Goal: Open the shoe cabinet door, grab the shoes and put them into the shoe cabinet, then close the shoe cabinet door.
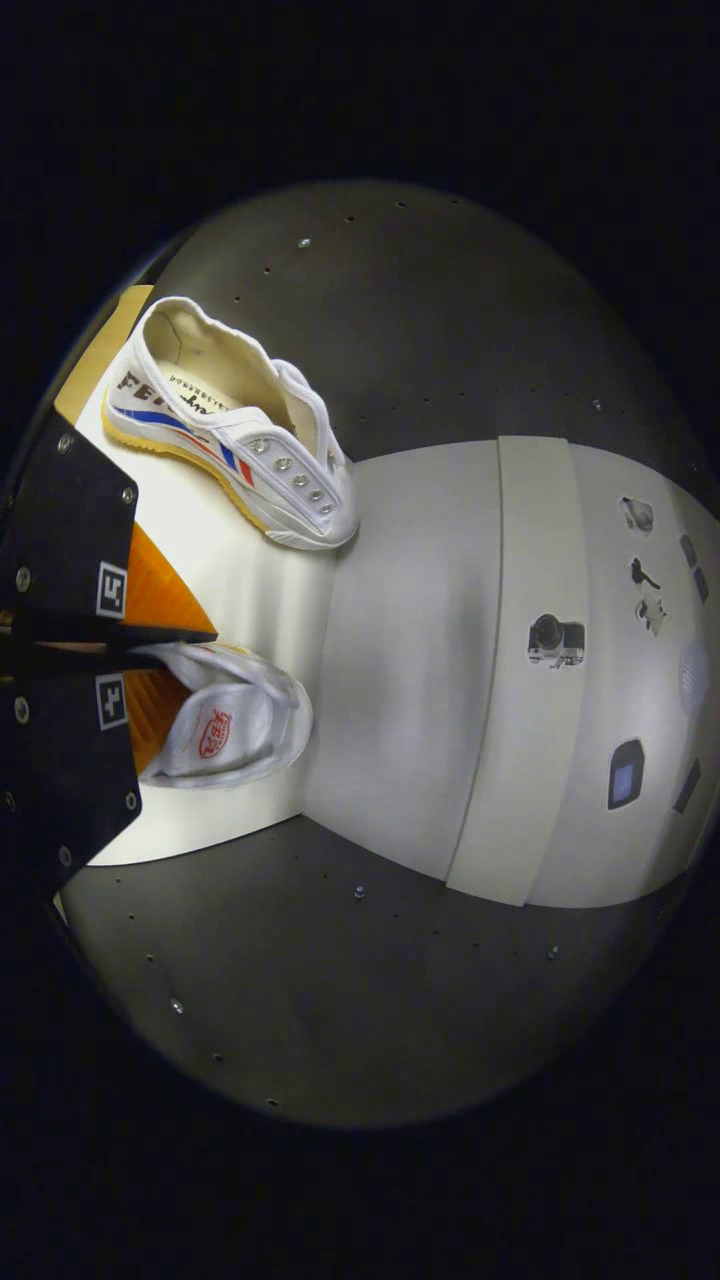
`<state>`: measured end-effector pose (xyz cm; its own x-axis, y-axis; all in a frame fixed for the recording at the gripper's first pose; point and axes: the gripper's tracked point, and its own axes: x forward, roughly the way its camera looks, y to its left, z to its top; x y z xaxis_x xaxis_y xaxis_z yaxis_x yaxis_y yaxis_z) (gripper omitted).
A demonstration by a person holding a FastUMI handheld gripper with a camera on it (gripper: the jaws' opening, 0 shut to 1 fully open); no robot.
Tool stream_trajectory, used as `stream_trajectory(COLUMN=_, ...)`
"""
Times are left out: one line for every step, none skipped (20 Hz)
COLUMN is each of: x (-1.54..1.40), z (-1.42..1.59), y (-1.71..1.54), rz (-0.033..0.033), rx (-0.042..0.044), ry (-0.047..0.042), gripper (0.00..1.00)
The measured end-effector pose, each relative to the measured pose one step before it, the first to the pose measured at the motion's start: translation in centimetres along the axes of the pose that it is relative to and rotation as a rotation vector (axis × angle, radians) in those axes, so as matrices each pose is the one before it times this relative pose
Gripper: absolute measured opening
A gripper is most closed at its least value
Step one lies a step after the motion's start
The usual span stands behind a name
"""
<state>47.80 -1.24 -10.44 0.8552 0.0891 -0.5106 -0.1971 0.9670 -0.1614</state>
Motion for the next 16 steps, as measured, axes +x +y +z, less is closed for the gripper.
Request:
stream_trajectory(x=-0.407, z=-0.357, y=0.079, rz=-0.00099, rx=0.00144, ry=0.00763, gripper=0.08)
stream_trajectory(x=-0.623, z=-0.124, y=0.049, rz=0.00134, rx=0.00315, ry=-0.00281, gripper=0.09)
stream_trajectory(x=-0.569, z=0.079, y=-0.087, rz=-0.00842, rx=0.00316, ry=-0.01002, gripper=0.11)
stream_trajectory(x=-0.898, z=-0.033, y=-0.145, rz=-0.00572, rx=-0.00428, ry=-0.00661, gripper=0.12)
stream_trajectory(x=-0.953, z=0.081, y=0.055, rz=0.00036, rx=0.00340, ry=-0.00859, gripper=0.14)
stream_trajectory(x=-0.992, z=0.036, y=0.201, rz=0.00640, rx=0.00644, ry=-0.00700, gripper=0.14)
stream_trajectory(x=-1.072, z=0.161, y=-0.022, rz=-0.00589, rx=0.00107, ry=-0.01345, gripper=0.14)
stream_trajectory(x=-1.050, z=0.016, y=-0.172, rz=-0.01157, rx=-0.00425, ry=-0.01296, gripper=0.14)
stream_trajectory(x=-1.199, z=0.052, y=0.062, rz=-0.00215, rx=0.00306, ry=-0.01049, gripper=0.14)
stream_trajectory(x=-1.046, z=0.111, y=0.211, rz=0.00149, rx=0.00965, ry=-0.01300, gripper=0.14)
stream_trajectory(x=-1.161, z=-0.078, y=0.146, rz=0.00009, rx=0.00847, ry=-0.00751, gripper=0.14)
stream_trajectory(x=-1.070, z=0.038, y=0.021, rz=-0.00524, rx=0.00291, ry=-0.01115, gripper=0.14)
stream_trajectory(x=-1.181, z=0.025, y=-0.048, rz=-0.00707, rx=0.00090, ry=-0.01071, gripper=0.14)
stream_trajectory(x=-1.397, z=-0.085, y=0.077, rz=-0.00450, rx=0.00238, ry=-0.00963, gripper=0.14)
stream_trajectory(x=-1.281, z=-0.051, y=0.086, rz=-0.00184, rx=0.00394, ry=-0.00740, gripper=0.14)
stream_trajectory(x=-1.285, z=-0.020, y=0.083, rz=-0.00347, rx=0.00215, ry=-0.01010, gripper=0.14)
